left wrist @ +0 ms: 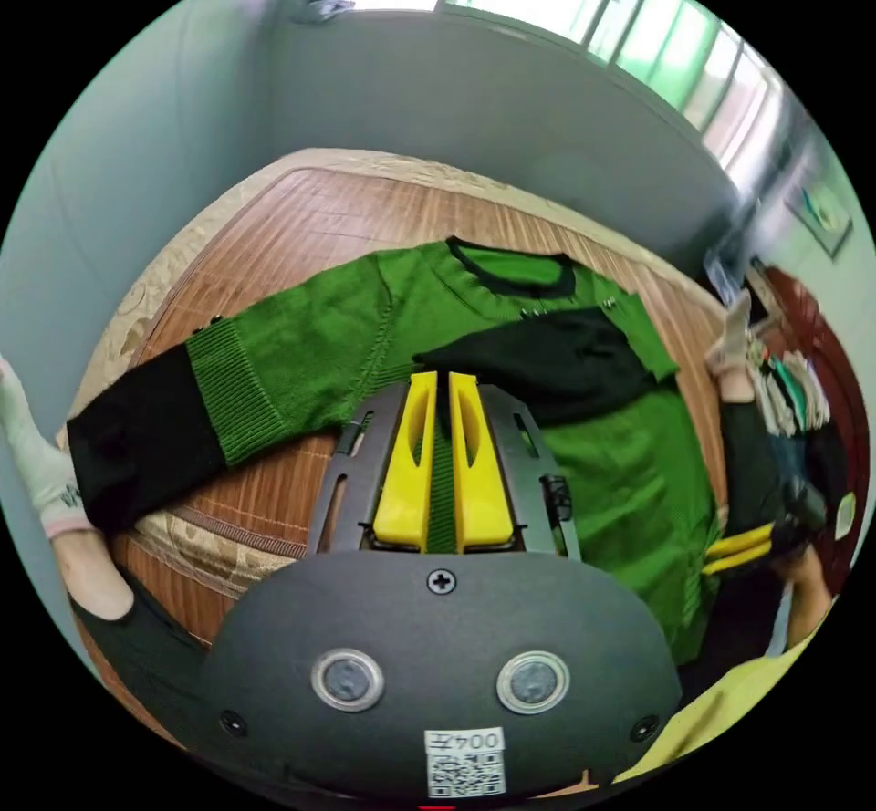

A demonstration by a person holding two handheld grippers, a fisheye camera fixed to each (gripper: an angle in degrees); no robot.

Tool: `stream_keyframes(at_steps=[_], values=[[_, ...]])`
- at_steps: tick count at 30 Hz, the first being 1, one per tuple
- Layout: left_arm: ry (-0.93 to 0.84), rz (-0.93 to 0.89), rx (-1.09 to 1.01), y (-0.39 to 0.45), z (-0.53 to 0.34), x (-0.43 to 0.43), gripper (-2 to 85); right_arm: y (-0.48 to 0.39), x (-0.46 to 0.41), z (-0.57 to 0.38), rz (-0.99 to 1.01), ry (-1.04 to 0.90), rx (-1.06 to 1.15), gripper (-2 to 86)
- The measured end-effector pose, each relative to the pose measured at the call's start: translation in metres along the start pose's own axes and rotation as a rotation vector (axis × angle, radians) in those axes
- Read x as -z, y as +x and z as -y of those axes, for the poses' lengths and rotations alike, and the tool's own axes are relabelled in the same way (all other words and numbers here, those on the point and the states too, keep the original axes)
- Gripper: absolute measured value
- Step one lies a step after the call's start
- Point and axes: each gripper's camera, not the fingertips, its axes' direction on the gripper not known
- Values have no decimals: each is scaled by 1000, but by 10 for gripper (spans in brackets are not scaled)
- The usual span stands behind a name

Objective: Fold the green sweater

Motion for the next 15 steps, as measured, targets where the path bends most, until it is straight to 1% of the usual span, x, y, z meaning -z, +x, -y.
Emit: stream_keyframes(at_steps=[2,5,8,11,15], values=[[-51,49,-144,21,-11,-11,53,3,1,0,7,-6,5,73],[-110,133,-264,42,-23,-29,70,3,2,1,-11,-21,20,73],[-137,178,-338,58,-28,-42,74,3,3,1,-31,-32,9,74],[-172,211,-367,68,-30,-54,72,2,4,0,-54,-37,2,74],[-190,206,-359,71,-34,-63,49,6,5,-3,-60,-45,0,74]])
